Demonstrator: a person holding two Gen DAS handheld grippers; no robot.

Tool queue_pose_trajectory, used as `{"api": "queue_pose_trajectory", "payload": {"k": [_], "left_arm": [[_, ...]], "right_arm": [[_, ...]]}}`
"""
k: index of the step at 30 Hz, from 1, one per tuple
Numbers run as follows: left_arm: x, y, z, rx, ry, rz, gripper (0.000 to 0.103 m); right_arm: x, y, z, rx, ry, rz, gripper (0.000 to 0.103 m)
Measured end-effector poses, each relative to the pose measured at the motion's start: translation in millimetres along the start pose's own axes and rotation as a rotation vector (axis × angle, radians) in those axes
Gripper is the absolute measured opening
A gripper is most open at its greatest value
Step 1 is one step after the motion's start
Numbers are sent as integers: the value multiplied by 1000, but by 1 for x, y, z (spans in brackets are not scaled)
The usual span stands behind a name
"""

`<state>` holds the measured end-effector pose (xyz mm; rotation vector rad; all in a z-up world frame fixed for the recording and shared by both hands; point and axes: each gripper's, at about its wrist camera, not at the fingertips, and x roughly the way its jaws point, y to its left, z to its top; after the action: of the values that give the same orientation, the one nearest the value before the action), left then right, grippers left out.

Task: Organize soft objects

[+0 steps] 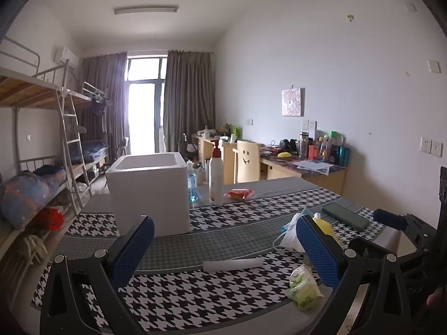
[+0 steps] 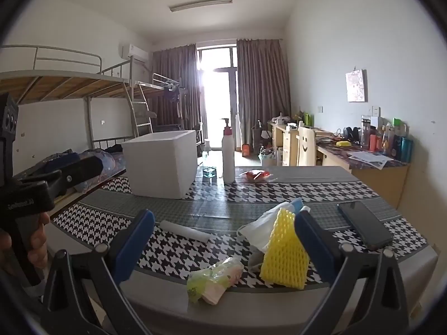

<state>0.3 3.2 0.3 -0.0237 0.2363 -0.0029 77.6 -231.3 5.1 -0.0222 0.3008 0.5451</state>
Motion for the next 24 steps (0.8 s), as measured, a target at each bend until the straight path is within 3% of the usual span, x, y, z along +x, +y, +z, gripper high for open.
{"api": "queue_pose_trajectory", "payload": {"k": [24], "left_arm": [[0, -4, 3, 16, 4, 6, 102]], "right_arm": [[-1, 2, -1, -23, 6, -25, 102]]}}
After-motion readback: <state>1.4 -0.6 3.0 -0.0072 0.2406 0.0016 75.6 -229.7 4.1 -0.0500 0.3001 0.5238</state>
